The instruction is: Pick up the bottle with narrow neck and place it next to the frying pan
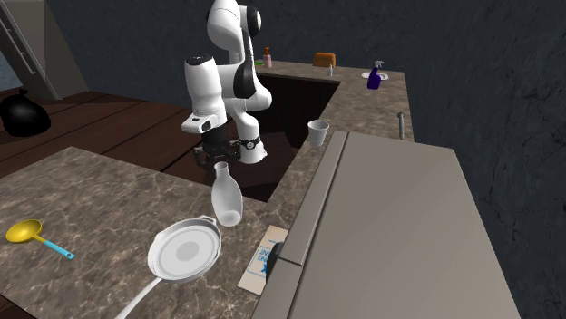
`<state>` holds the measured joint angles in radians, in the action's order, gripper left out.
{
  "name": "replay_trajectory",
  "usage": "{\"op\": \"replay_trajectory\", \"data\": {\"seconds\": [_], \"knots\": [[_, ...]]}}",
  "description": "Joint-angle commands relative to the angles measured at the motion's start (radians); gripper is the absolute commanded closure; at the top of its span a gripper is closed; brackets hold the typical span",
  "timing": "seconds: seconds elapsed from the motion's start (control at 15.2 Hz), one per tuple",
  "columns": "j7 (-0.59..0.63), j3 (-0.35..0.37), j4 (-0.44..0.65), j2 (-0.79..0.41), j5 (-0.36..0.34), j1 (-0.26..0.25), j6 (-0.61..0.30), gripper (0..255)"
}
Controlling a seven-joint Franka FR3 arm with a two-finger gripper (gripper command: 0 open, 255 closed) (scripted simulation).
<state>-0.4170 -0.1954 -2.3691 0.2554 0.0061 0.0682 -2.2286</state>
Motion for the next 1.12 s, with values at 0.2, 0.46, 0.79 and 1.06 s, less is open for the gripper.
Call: {"op": "replay_trajectory", "data": {"seconds": [0.2,0.46,0.79,1.06], "knots": [[0.000,0.000,0.000,0.000,0.000,0.000,0.000,0],[0.008,0.004,0.056,0.050,-0.010,0.004,0.105,0],[0.009,0.005,0.073,0.060,-0.012,0.005,0.132,0],[0.009,0.005,0.073,0.060,-0.012,0.005,0.132,0]]}}
